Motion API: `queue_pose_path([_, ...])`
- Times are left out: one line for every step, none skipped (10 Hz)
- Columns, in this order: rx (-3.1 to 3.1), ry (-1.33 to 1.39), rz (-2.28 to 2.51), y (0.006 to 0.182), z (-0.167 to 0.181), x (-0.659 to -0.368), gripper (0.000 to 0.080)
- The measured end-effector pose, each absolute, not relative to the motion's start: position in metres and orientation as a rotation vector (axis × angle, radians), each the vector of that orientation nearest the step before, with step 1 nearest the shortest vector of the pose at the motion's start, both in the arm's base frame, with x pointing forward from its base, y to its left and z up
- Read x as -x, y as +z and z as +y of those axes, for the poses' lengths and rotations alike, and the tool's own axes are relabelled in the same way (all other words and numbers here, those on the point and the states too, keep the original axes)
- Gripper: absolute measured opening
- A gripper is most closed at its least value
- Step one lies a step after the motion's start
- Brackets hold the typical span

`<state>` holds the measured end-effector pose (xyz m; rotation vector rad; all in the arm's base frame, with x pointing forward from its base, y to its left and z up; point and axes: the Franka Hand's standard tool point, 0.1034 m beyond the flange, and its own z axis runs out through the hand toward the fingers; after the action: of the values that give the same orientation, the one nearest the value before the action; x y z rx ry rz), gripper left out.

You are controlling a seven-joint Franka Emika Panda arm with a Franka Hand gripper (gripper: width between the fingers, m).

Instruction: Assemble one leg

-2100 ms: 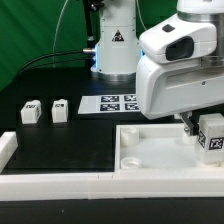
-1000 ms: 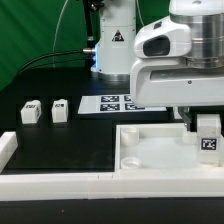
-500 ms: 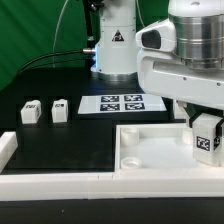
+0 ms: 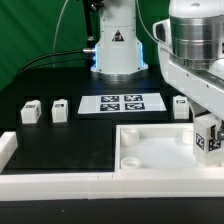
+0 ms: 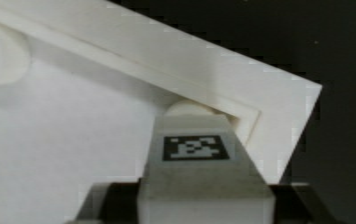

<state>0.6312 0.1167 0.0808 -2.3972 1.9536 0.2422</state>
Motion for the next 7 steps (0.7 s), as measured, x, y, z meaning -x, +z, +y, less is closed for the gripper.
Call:
queue_pose_path([2.355,0.243,2.007,0.0807,0.1165,-0.6315,0.0294])
queue_pose_path([2.358,0.243,2.004,0.0807,0.1165,-0.6314,0.0294])
queue_pose_path([2.362,0.243,1.998,0.0807,0.1166,-0.6314,0.0294])
queue_pose_path([2.363,0.243,1.997,0.0807,0.1170,-0.6313,0.0294])
queue_pose_path([2.376,0.243,1.980,0.0807,0.1174,-0.6312,0.0474])
queue_pose_path([2.413,0.241,1.931,0.0807,0.1176,-0.6312,0.0474])
queue_pose_path([2.433,0.240,1.902,0.0807,0.1181,-0.6311,0.0614])
